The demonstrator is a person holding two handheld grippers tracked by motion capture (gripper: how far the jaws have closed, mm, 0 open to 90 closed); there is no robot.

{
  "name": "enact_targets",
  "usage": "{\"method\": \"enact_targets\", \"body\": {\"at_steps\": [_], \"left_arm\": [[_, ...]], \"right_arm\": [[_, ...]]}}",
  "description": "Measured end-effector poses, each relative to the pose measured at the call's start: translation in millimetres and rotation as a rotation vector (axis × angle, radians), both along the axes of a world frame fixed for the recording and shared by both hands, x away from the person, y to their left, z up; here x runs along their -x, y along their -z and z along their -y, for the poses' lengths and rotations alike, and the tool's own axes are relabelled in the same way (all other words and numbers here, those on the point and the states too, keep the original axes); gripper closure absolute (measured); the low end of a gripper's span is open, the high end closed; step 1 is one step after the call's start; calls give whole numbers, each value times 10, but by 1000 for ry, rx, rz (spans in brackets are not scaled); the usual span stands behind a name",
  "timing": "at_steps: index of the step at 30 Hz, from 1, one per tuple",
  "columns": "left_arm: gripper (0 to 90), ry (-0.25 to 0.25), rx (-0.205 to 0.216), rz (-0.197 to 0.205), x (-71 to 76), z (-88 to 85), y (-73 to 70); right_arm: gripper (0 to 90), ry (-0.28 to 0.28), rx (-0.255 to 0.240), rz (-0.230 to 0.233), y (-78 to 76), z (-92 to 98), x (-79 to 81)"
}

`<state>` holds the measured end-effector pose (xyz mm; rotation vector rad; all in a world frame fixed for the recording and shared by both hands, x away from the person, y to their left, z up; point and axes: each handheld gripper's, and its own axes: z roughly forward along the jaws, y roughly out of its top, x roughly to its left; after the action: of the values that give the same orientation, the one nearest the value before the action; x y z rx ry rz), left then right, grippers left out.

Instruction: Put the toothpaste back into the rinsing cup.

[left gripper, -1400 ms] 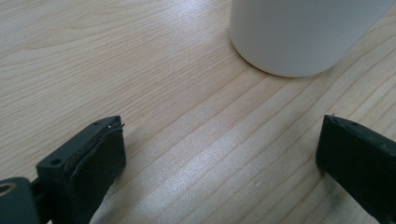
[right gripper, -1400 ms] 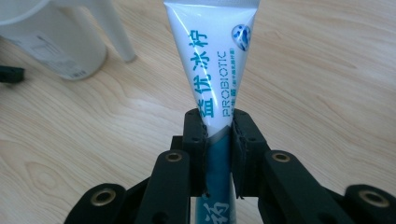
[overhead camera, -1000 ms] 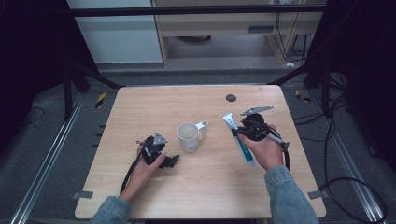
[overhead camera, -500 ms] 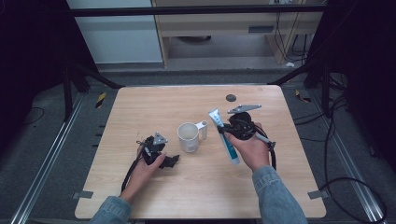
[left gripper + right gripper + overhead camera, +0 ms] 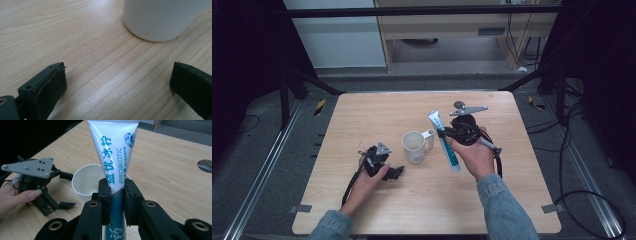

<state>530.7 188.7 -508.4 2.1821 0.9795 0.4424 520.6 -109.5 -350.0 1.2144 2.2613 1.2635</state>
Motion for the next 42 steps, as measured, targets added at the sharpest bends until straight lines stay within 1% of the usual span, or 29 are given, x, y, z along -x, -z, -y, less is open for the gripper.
{"method": "enact_targets", "body": {"at_steps": [2,3,8,11,13,15,18,19,20,21,22,24,30,31,33,38,39,42], "left_arm": [[0,0,0,0,0,0,0],[0,0,0,0,0,0,0],[0,0,0,0,0,0,0],[0,0,-1,0,0,0,-1],[0,1,-2,-2,0,-1,-2],[0,1,-2,-2,0,-1,-2],[0,1,-2,-2,0,-1,-2],[0,1,-1,-2,0,-1,-2],[0,1,-1,-2,0,-1,-2],[0,1,-2,-2,0,-1,-2],[0,1,-2,-2,0,-1,-2],[0,1,-1,-1,0,-1,-1],[0,-1,1,-1,0,1,0],[0,-1,1,-1,0,1,0],[0,-1,1,-1,1,1,0],[0,-3,0,-1,2,1,-1],[0,-3,1,-1,2,2,-1],[0,-3,0,-1,2,1,-1]], "right_arm": [[778,3,-12,-5,-17,-9,5],[778,-5,-12,2,-26,-22,3],[778,-6,-10,6,-53,-44,-11],[778,-9,-3,9,-101,-64,-19],[778,-12,4,21,-146,-78,-26],[778,-15,0,32,-192,-86,-37],[778,-13,5,40,-249,-102,-58],[778,-11,1,53,-278,-114,-76],[778,-11,1,53,-278,-114,-76],[778,-6,-13,68,-318,-125,-94],[778,-6,-13,68,-318,-125,-94],[778,-3,-13,83,-353,-139,-120],[778,12,-24,87,-369,-162,-155],[778,25,-26,95,-372,-171,-159],[777,30,-33,102,-371,-177,-160],[777,36,-47,114,-371,-211,-156],[777,38,-56,117,-374,-236,-148],[777,39,-61,120,-376,-275,-137]]}}
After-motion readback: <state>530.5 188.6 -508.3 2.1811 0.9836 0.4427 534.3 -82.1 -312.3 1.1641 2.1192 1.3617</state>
